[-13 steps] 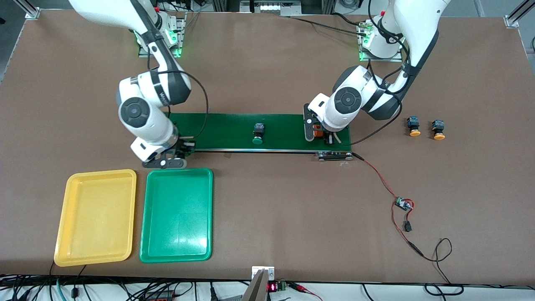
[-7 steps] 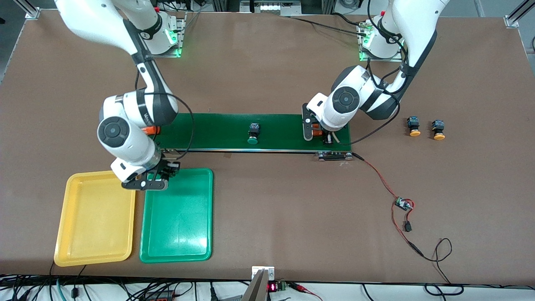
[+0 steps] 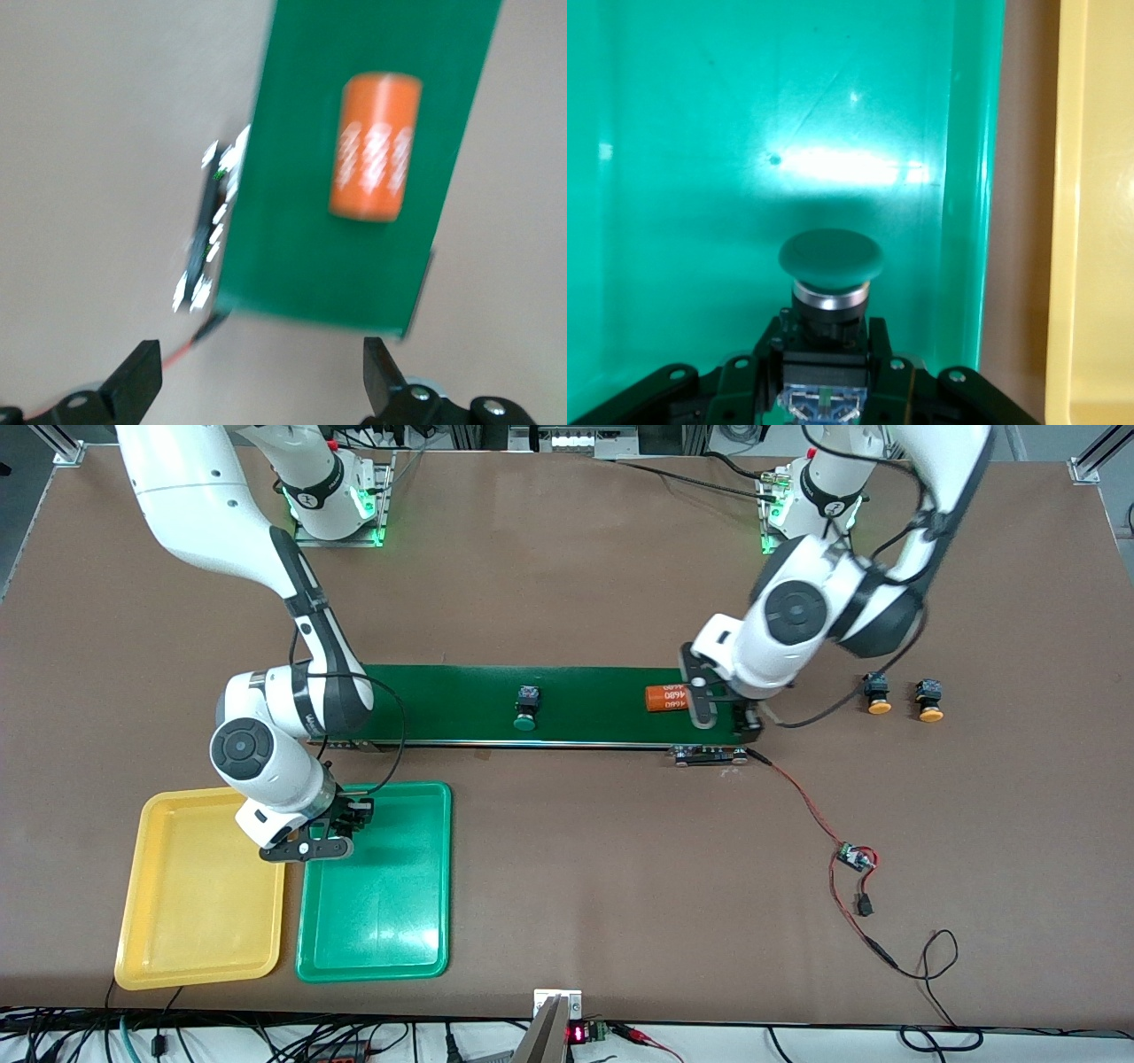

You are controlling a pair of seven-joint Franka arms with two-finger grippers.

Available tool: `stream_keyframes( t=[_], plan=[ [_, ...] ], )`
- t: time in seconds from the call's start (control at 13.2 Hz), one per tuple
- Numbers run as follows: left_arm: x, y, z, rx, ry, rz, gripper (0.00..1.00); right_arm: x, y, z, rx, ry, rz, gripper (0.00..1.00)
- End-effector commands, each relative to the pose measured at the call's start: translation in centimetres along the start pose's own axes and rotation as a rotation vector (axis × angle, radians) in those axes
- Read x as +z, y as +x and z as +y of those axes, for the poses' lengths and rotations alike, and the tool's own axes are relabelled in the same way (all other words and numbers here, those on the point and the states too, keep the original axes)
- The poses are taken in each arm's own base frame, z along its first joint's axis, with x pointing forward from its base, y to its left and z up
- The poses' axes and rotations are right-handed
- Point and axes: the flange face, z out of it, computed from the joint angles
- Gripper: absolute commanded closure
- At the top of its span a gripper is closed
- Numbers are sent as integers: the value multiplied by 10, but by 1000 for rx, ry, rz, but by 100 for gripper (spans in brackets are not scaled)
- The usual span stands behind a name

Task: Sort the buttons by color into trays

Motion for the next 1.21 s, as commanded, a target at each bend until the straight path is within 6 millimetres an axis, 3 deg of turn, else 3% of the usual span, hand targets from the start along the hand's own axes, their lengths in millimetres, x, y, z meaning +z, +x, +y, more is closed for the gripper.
stream_keyframes(
  t=[0.0,0.15,0.23,0.3,0.38,0.68,0.75,0.98,1.13],
  plan=[
    [-24,-61,-30,-184,17,2,0,14,10,8,-38,-2,35,86],
    [-31,-101,-51,-334,28,0,0,32,11,18,-52,-6,53,85],
    [-32,-125,-57,-435,4,-21,0,38,10,19,-48,-6,56,80],
    [-29,-148,-65,-558,-12,-32,0,41,9,18,-45,-6,53,60],
    [-27,-169,-72,-685,-20,-40,0,39,10,18,-39,-4,55,1],
    [-9,-201,-70,-1065,-81,-125,0,-3,11,12,-1,44,15,0],
    [-1,-218,-72,-1136,-92,-140,0,-15,8,11,22,70,-18,0],
    [33,-248,-72,-1196,-132,-193,0,-64,-1,-1,12,93,-59,0],
    [60,-268,-61,-1225,-153,-205,0,-78,-18,-19,46,92,-118,0]
  ],
)
